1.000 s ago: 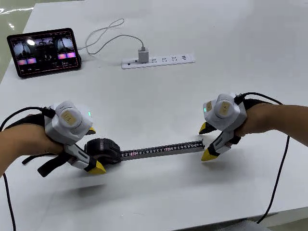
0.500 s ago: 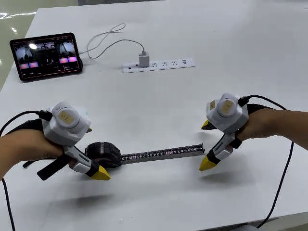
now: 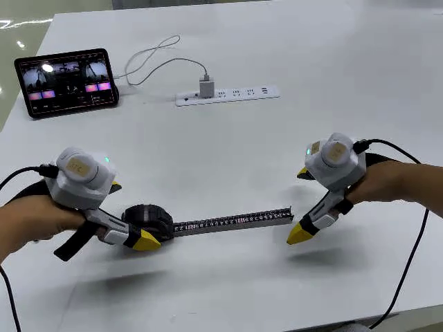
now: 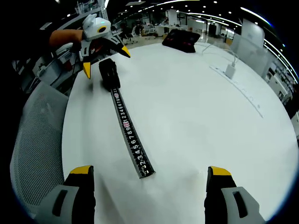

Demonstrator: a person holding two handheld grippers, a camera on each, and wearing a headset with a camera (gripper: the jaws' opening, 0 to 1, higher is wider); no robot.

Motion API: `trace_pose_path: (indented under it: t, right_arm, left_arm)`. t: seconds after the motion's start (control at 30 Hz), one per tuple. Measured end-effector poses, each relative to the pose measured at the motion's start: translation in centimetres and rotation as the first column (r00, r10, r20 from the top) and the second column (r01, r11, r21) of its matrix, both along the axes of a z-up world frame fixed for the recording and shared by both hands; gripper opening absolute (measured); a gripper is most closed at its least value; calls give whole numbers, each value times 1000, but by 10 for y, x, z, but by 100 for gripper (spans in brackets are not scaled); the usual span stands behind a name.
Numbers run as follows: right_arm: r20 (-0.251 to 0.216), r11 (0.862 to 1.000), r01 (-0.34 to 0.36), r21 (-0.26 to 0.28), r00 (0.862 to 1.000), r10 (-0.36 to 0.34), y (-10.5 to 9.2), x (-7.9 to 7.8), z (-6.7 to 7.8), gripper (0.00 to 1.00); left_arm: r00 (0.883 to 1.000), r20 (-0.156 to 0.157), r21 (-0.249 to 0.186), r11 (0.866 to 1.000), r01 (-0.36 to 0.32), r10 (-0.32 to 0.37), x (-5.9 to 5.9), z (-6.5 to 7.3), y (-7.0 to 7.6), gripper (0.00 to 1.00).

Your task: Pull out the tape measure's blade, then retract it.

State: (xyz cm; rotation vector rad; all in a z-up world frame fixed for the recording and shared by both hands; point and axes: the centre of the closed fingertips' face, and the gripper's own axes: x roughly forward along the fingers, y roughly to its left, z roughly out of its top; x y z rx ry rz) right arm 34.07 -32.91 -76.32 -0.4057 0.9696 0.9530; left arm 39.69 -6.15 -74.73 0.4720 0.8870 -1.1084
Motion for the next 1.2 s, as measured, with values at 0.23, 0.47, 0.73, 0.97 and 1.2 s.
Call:
trace_pose_path:
  t: [0.23,0.47,0.73,0.97,1.2]
  right_arm:
    - [27,993,113,32,993,-114,-16,5,3,99]
    - [81,987,158,30,984,-160,-30,-4,6,99]
    - [217,963,251,94,939,-266,-48,5,25,99]
    - [253,948,284,142,916,-312,-55,-5,34,99]
    - [252,955,266,134,923,-292,-53,-32,28,99]
  left_arm:
    - [996,-9,-69,993,-93,92,4,4,5,99]
    - [982,92,-107,982,-153,163,13,6,20,99]
    - [964,147,-164,966,-199,223,13,11,32,99]
    - [945,197,-212,953,-218,260,10,21,43,99]
    - [928,238,-284,935,-214,285,2,31,51,99]
